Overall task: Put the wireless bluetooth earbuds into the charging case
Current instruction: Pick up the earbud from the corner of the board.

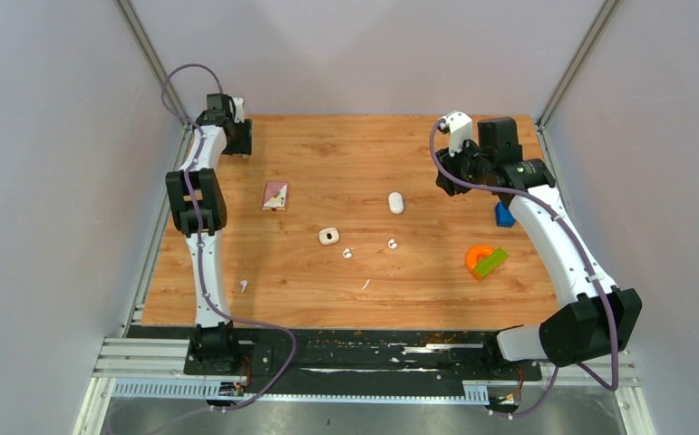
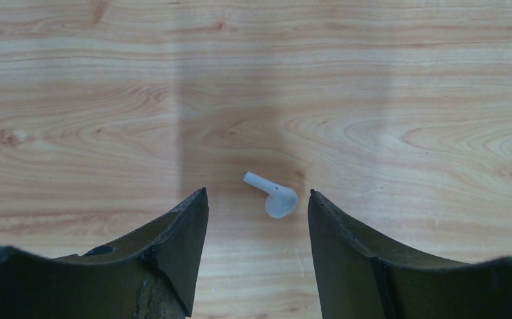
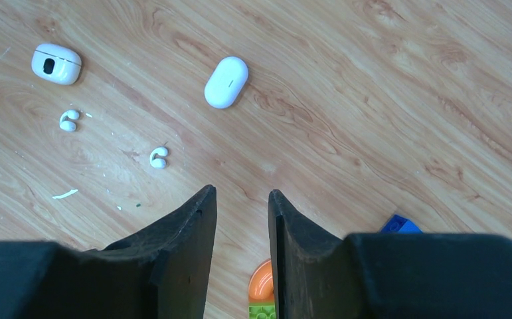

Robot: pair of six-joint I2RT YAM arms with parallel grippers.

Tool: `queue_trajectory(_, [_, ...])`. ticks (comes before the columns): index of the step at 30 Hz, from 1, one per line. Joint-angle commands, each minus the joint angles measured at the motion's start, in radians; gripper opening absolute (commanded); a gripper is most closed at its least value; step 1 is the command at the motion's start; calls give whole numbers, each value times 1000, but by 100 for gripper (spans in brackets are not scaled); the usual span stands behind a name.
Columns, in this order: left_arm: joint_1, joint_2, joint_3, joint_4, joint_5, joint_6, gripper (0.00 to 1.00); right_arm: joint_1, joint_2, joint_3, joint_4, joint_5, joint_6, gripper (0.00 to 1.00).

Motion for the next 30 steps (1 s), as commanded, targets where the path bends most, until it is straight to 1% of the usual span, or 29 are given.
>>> queue_trajectory(1, [8, 35, 52, 43, 65, -33, 63, -5, 2, 19, -16, 32, -31, 35])
queue_trajectory(4, [8, 47, 55, 51, 67, -52, 61, -5, 24, 31, -13, 32, -32, 35])
queue_trajectory(8, [8, 49, 50, 48, 71, -56, 54, -5, 40, 41, -4, 30, -27, 34])
queue_trajectory(11, [8, 42, 29, 48, 74, -56, 52, -5, 41, 37, 3, 29, -24, 34])
queue_trajectory(14, [6, 39, 21, 44, 77, -52, 46, -5, 40, 26, 11, 33, -19, 34])
queue_trajectory(17, [4, 27, 5, 38, 79, -48, 42, -5, 37, 20, 15, 31, -15, 34])
queue_trajectory(20, [4, 7, -25, 31, 101, -42, 35, -5, 35, 19, 16, 31, -14, 34])
queue_trajectory(24, [4, -30, -73, 14, 139, -43, 30, -5, 33, 23, 19, 28, -11, 34])
queue_trajectory(30, [4, -148, -197, 15, 221, -83, 26, -8, 24, 18, 39, 23, -4, 34])
